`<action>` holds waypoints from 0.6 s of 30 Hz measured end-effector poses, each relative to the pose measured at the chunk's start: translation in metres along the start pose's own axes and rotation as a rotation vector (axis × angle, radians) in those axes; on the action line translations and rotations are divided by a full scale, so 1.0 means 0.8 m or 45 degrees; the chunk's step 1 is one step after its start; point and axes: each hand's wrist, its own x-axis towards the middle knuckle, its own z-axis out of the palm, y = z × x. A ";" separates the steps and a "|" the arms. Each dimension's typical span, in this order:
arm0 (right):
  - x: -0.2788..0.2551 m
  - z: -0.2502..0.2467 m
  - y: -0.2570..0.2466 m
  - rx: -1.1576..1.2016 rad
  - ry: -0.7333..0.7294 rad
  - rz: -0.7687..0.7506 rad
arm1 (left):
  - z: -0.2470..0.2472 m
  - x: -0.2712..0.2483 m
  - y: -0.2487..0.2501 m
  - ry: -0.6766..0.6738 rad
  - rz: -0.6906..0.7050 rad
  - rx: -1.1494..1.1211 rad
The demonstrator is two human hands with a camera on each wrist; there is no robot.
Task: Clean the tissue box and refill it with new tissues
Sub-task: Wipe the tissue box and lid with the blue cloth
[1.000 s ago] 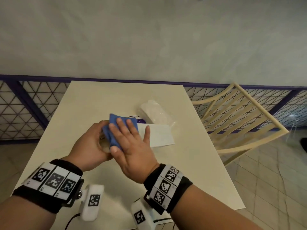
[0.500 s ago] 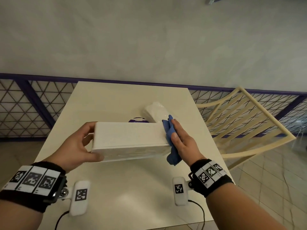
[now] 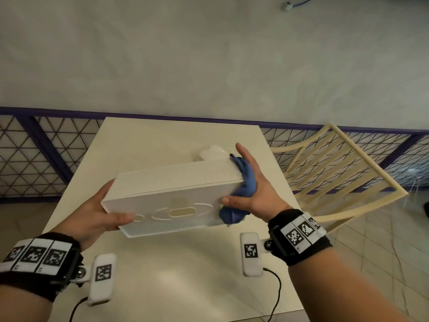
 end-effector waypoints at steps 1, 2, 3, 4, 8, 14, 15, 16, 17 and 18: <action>-0.001 0.001 0.001 -0.046 -0.002 -0.005 | 0.002 0.000 0.003 0.115 -0.011 0.148; -0.002 0.005 -0.001 -0.090 0.001 -0.010 | 0.005 0.000 0.008 0.251 -0.008 0.363; -0.003 0.010 -0.003 -0.146 0.012 -0.016 | 0.010 0.000 0.018 0.337 0.035 0.604; -0.004 0.017 -0.007 -0.201 0.010 -0.037 | 0.019 0.000 0.028 0.337 0.123 0.844; 0.005 0.047 -0.025 -0.477 -0.117 -0.267 | 0.083 -0.004 0.062 -0.035 0.442 1.312; 0.006 0.078 -0.038 -0.680 -0.140 -0.388 | 0.093 0.003 0.055 0.156 0.474 1.111; 0.003 0.073 -0.033 -0.719 -0.172 -0.380 | 0.090 0.001 0.053 0.169 0.486 1.068; 0.001 0.067 -0.028 -0.722 -0.183 -0.354 | 0.087 -0.001 0.051 0.170 0.488 1.055; 0.000 0.061 -0.023 -0.692 -0.167 -0.308 | 0.087 -0.004 0.049 0.171 0.482 1.046; -0.001 0.055 -0.019 -0.649 -0.136 -0.252 | 0.086 -0.007 0.048 0.172 0.469 1.034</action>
